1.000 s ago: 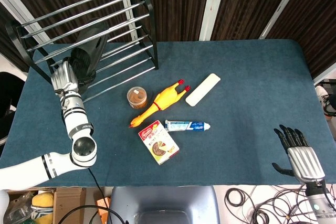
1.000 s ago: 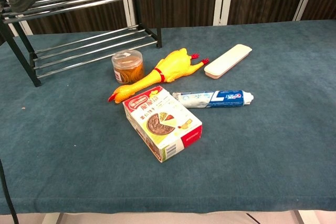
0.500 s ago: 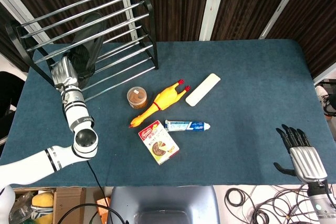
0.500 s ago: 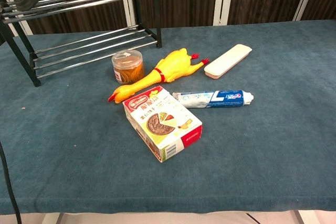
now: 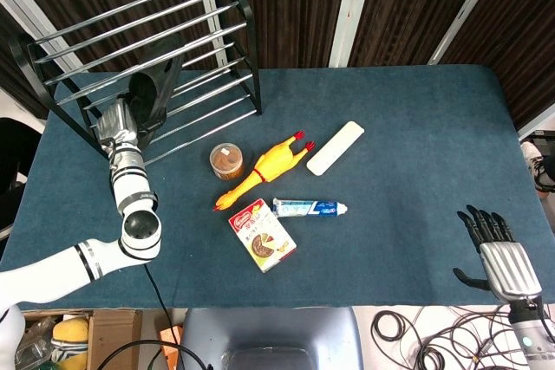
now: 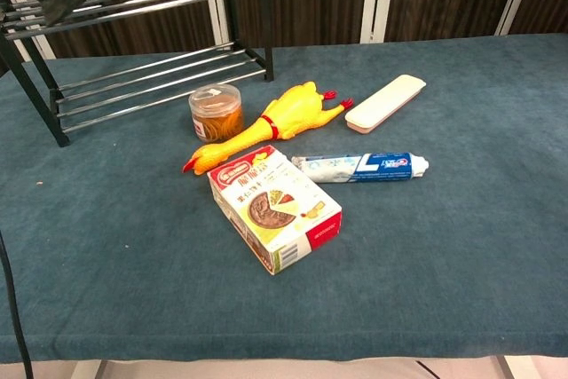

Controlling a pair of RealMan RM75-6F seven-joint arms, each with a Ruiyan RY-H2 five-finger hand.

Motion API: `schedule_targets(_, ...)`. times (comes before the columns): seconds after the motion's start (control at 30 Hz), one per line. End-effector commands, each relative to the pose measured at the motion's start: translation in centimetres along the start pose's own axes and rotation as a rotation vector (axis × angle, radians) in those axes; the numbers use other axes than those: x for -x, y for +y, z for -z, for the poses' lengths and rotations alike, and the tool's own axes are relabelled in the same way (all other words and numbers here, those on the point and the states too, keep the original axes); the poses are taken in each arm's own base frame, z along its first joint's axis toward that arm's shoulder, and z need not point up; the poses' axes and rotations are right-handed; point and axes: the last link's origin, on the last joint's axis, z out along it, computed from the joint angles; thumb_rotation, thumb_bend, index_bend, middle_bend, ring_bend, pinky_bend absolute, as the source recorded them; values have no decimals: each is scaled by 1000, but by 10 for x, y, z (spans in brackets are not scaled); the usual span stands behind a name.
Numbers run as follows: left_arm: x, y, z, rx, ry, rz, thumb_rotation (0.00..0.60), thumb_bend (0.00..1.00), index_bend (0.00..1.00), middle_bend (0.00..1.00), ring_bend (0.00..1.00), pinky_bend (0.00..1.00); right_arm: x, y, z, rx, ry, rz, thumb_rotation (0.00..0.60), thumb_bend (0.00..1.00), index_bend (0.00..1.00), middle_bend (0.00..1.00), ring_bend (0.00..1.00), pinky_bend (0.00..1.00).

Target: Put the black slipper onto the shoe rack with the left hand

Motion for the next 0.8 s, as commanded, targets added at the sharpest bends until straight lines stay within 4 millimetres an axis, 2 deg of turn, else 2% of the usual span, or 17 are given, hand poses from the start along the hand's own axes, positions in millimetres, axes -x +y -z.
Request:
schedule_targets(0.03,0,1,0,6,-2,6,190,254,18,141,99,350,0,0,0,0,-3,1,600,121,0,0,0,0)
schedule_targets(0.1,0,2,-1,11,-3,13,142,241,0,108,59,326,0,0,0,1,-2,0,600,121,0,0,0,0)
schedule_targets(0.27,0,2,1,29,-15,9,106,231,0,94,37,311,0,0,0,5,-1,-1,600,121,0,0,0,0)
schedule_targets(0.4,-4,7,7,91,-7,-19,118,234,0,93,37,310,0,0,1,3,-5,0,600,121,0,0,0,0)
schedule_targets(0.57,-12,13,31,236,-6,-52,159,273,20,102,57,298,1,0,0,5,-8,4,600,121,0,0,0,0)
schedule_targets(0.73,-15,5,55,340,18,-152,165,307,60,200,151,295,2,-1,1,3,-12,5,600,120,0,0,0,0)
schedule_targets(0.8,-14,1,64,383,22,-191,170,359,107,285,221,295,2,-1,2,4,-13,7,600,121,0,0,0,0)
